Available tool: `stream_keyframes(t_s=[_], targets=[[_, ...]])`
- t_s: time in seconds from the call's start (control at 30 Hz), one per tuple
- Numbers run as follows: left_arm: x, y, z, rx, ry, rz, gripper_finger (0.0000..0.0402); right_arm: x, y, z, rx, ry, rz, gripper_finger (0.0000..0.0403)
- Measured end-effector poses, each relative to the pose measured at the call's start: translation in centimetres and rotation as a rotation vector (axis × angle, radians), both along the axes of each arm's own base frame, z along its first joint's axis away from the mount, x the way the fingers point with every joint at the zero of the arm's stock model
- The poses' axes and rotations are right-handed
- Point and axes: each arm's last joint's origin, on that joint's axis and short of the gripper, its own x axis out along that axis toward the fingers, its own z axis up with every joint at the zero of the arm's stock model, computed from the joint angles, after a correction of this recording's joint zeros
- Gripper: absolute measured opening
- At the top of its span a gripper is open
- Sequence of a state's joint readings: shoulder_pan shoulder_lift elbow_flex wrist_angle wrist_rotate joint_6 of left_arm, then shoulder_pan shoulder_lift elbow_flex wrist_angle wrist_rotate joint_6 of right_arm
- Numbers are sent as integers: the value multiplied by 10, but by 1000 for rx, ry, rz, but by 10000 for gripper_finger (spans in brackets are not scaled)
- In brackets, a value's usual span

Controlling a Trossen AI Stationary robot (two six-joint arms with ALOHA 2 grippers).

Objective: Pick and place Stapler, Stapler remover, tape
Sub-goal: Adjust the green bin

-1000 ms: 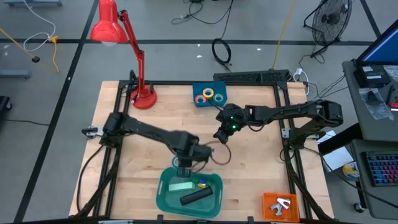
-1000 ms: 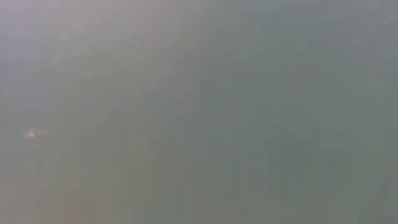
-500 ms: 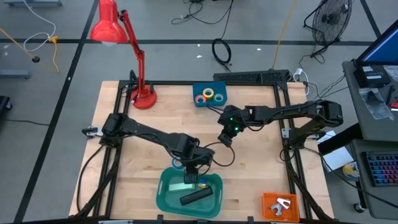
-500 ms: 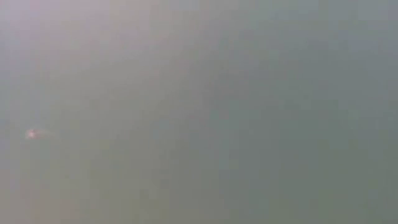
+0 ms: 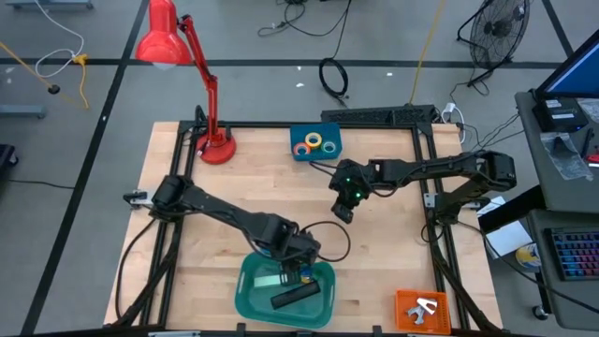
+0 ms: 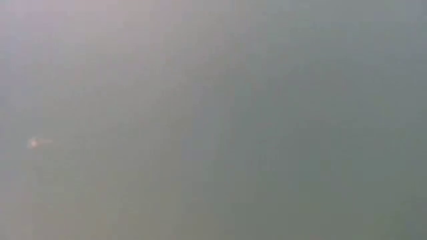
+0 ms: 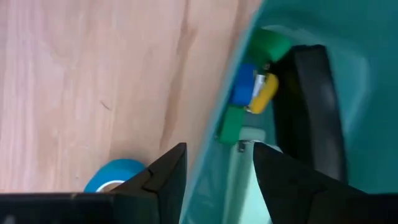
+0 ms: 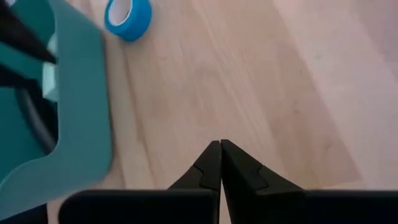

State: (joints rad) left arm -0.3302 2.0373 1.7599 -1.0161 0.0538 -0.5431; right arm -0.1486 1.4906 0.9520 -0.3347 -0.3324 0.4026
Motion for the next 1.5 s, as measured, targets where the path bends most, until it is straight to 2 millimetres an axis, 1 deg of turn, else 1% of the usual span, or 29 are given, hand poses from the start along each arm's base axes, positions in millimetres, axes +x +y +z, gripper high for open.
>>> stream_keyframes(t_s=[0.23,0.37,0.47,0.57,0.63,0.73,0.77,1.03,1.3,1.5], targets=[[0,-1,-16,72,42,3,189,0,2,0,36,-3,27,3],[-3,2,-26,49,92,2,189,0,4,0,64,-2,49,3],[-9,3,-38,30,142,3,183,-1,5,0,77,-2,57,3],[-17,2,-52,13,208,10,147,-1,5,0,78,-1,57,4],[-23,-1,-59,7,246,8,104,-1,5,0,78,-2,57,4],[-30,-8,-65,3,277,-17,28,-1,5,0,78,-2,57,4],[-32,-11,-66,2,284,-27,16,-1,5,0,78,-2,57,4],[-49,-33,-67,50,335,-80,6,0,4,1,75,-11,55,4],[-68,-44,-67,103,430,-135,3,6,4,5,91,-69,22,4],[-89,-50,-71,115,491,-138,3,6,3,6,94,-80,16,4]])
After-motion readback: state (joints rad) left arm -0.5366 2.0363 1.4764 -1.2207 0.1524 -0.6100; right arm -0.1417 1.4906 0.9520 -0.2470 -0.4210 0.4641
